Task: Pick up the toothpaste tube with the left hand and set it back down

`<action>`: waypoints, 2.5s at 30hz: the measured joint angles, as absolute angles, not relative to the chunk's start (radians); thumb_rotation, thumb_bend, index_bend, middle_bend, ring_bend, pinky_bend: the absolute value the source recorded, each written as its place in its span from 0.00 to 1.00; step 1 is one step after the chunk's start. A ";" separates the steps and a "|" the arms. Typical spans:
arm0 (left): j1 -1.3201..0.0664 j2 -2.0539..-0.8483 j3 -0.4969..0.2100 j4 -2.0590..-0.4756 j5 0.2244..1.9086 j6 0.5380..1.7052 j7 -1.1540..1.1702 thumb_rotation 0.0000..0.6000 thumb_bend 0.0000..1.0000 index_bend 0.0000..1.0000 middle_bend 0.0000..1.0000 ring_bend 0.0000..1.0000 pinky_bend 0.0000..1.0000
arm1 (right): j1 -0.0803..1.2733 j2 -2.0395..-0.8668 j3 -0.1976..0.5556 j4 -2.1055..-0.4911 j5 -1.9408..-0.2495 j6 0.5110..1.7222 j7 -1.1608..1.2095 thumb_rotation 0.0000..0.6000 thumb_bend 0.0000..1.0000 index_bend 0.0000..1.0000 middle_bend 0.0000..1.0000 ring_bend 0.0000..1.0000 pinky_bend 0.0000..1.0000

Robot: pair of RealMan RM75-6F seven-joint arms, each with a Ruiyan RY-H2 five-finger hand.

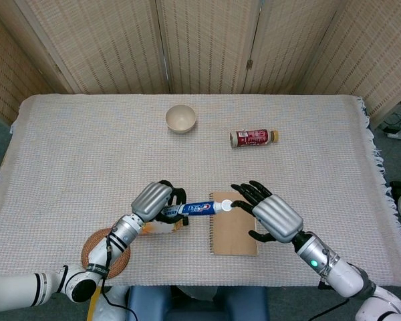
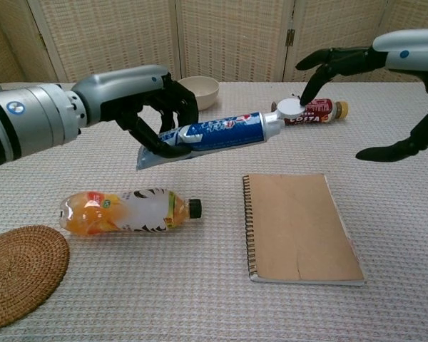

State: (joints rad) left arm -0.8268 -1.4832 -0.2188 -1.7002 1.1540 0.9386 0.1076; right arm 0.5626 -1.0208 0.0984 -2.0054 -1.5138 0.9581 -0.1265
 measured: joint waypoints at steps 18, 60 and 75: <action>-0.805 -1.488 -0.216 -1.702 1.229 0.970 0.005 1.00 0.88 0.79 0.78 0.67 0.33 | 0.545 -1.035 0.073 -1.975 -1.569 1.025 -0.004 1.00 0.34 0.26 0.04 0.00 0.00; -0.785 -1.570 -0.217 -1.650 1.384 1.054 -0.173 1.00 0.88 0.79 0.78 0.66 0.32 | 0.642 -1.290 0.118 -1.821 -1.656 1.163 0.654 0.65 0.26 0.00 0.00 0.00 0.00; -0.784 -1.572 -0.228 -1.654 1.394 1.069 -0.203 1.00 0.88 0.79 0.78 0.66 0.33 | 0.667 -1.385 0.128 -1.763 -1.653 1.192 0.753 0.65 0.26 0.00 0.00 0.00 0.00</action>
